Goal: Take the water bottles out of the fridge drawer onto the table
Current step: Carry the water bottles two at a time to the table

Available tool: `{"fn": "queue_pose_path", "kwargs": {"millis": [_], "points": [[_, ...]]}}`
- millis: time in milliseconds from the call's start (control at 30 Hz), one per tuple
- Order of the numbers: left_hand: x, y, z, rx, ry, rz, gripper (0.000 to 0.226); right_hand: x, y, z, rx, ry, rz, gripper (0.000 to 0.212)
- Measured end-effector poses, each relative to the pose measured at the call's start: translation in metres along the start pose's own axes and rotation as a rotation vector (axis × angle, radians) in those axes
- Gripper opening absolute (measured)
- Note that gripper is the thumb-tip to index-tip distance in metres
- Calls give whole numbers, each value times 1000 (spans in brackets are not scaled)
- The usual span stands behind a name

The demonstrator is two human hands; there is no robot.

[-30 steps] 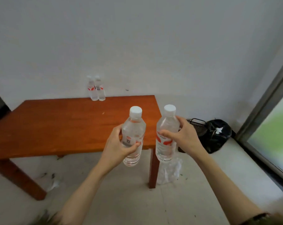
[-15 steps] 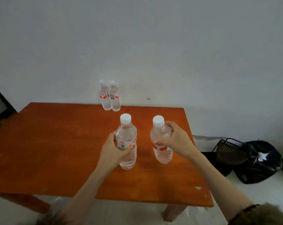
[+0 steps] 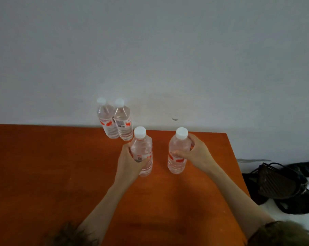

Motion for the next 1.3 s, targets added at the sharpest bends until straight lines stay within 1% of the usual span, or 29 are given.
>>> {"fn": "queue_pose_path", "kwargs": {"millis": [100,267,400,500,600,700,767,800,867,967,1133,1300], "points": [[51,-1,9,-56,-26,25,77,47,-1,12,-6,2,-4,75],[116,-5,28,-20,-68,43,77,106,-5,23,46,-18,-8,69],[143,-8,43,18,-50,61,79,137,-3,29,62,-45,-20,75],[151,-11,49,24,-45,61,81,149,-2,30,82,-81,-35,77],[151,-11,52,10,-50,68,82,150,3,32,87,-166,-31,82],[147,-14,54,16,-56,99,83,146,15,34,63,-204,-2,94],[145,-20,55,-4,-68,86,85,143,21,35,70,-192,13,99],[144,-21,56,-28,-78,77,85,143,25,36,64,-176,32,98],[144,-21,58,-58,-85,78,83,143,32,39,41,-143,58,89],[147,-18,59,-44,-69,78,82,145,32,45,4,-135,47,81],[152,-19,59,-16,-20,79,82,153,29,46,20,-155,40,80],[151,-19,62,-33,36,72,80,158,26,52,40,-194,35,83]]}}
Point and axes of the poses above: each hand's wrist, its own x-axis towards the middle knuckle, its own z-axis out of the palm, y = z × x, the point moved 7 cm from there along x, towards the middle knuckle, and after that the axes turned 5 degrees about -x, right-handed, at the moved point
